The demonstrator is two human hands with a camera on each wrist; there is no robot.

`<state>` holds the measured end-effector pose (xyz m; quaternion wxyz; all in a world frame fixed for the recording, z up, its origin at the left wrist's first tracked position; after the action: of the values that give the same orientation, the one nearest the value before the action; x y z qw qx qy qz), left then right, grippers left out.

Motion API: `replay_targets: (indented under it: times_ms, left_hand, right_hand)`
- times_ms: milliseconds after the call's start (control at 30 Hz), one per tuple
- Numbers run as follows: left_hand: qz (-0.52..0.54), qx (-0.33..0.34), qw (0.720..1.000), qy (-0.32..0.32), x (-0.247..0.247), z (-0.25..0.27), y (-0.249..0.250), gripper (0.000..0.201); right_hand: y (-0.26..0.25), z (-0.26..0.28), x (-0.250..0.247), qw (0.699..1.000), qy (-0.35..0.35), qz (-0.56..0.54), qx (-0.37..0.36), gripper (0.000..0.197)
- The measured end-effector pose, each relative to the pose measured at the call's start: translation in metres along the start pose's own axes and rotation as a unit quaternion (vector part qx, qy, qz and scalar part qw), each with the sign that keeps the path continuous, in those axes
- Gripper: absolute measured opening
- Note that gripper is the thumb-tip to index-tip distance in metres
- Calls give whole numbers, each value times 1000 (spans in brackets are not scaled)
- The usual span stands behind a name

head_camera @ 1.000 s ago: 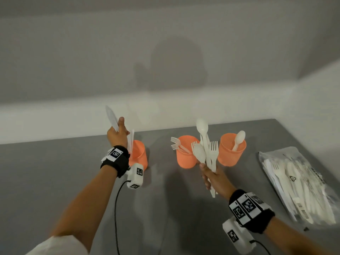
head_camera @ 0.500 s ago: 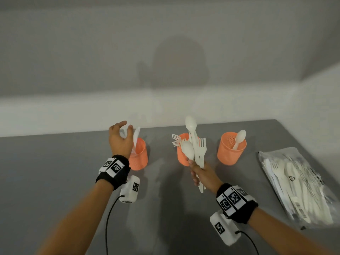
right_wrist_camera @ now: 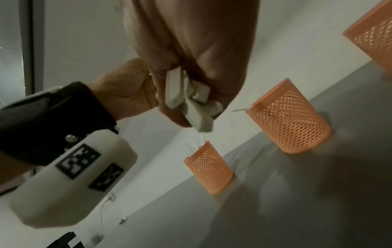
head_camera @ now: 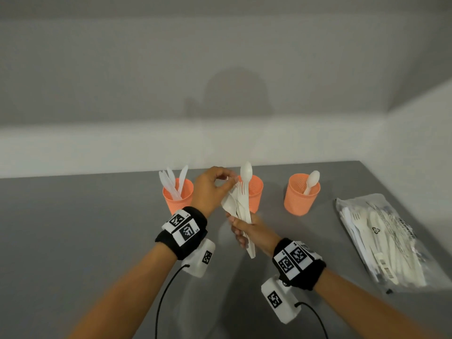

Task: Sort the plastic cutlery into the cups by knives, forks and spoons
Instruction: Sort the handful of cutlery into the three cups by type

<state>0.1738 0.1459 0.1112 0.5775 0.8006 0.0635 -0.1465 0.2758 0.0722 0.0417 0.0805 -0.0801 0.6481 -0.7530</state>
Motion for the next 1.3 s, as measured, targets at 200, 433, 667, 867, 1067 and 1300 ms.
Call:
replay_targets:
  times_ms: [200,433,667,867,1067,1300]
  left_hand:
    - [100,-62,993,-5,0,-4,13,36]
    - [42,-13,998,-46,1,-8,29,14]
    - [-183,78,971,-136,25,32,38,36]
    - [-184,73,978,-59,23,52,24,51]
    - [-111,-109,986,-51,43,64,2,29]
    - [2,-168,985,-36,38,54,-9,25]
  right_hand:
    - [6,8,3,1000,-7,25,8,25]
    - [4,18,6,1000,-16,15,6,17]
    - [-2,18,3,997,23,-68,3,16]
    - [-3,16,-14,974,199,98,-51,15]
    - [-6,17,-23,924,296,234,-70,39]
    - [1,18,-22,969,228,75,-61,45]
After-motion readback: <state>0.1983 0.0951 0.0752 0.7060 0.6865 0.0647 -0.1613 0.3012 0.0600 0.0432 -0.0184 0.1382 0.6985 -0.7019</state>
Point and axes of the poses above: each hand's wrist, its own z-axis away from the middle knuckle, its own x-axis out of the palm, y = z × x, the point moved 5 cm from there along -z, towards the middle knuckle, and after that the axes turned 3 degrees about -x, right-handed, at the moved point
